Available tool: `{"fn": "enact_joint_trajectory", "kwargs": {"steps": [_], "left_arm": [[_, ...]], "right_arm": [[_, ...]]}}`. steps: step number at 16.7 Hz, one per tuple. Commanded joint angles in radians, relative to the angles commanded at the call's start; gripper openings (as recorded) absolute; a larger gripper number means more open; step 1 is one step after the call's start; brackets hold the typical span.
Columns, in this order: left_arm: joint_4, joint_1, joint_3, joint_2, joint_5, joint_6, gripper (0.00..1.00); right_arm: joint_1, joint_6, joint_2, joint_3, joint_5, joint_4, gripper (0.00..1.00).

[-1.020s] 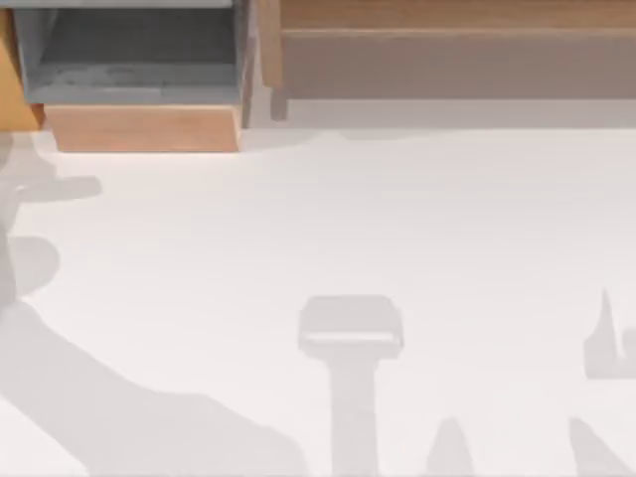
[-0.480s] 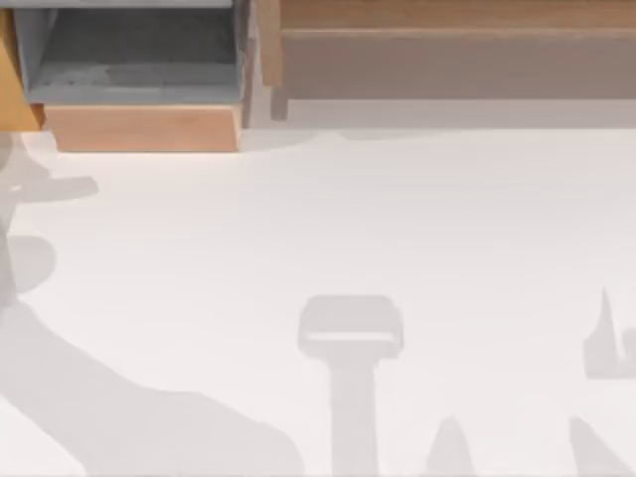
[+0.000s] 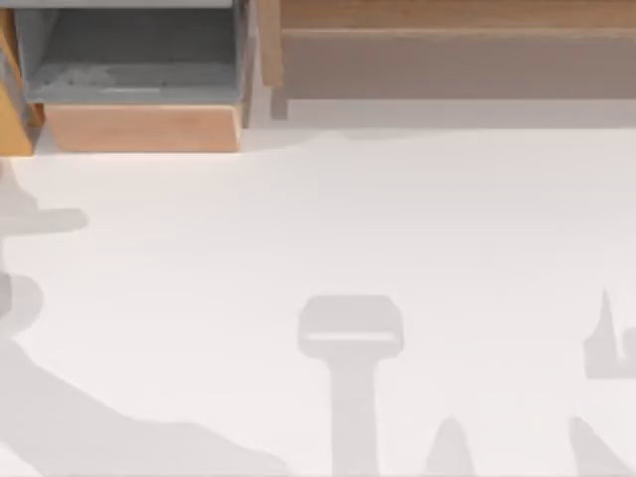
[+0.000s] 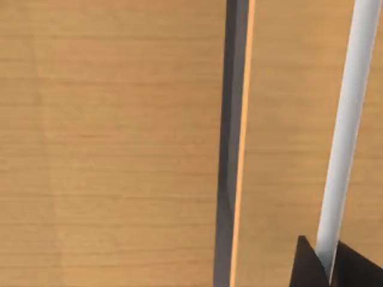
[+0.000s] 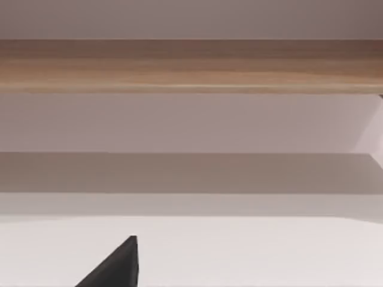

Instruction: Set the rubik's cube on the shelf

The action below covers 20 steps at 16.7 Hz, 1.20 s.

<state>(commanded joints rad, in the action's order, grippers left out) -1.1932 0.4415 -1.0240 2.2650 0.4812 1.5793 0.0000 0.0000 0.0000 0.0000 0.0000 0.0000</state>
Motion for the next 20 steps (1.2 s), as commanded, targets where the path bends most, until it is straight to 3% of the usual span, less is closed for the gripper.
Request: {"fn": "enact_joint_trajectory", "kwargs": {"steps": [9,16,20], "left_arm": [[-0.066,0.029,0.102,-0.051,0.032,0.004,0.0],[-0.185,0.11,0.32,-0.145,0.114,0.006,0.0],[-0.189,0.111,0.323,-0.144,0.116,0.009,0.0]], "right_arm": [[0.0,0.0,0.0,0.0,0.0,0.0,1.0],[0.0,0.0,0.0,0.0,0.0,0.0,1.0],[0.0,0.0,0.0,0.0,0.0,0.0,1.0]]}}
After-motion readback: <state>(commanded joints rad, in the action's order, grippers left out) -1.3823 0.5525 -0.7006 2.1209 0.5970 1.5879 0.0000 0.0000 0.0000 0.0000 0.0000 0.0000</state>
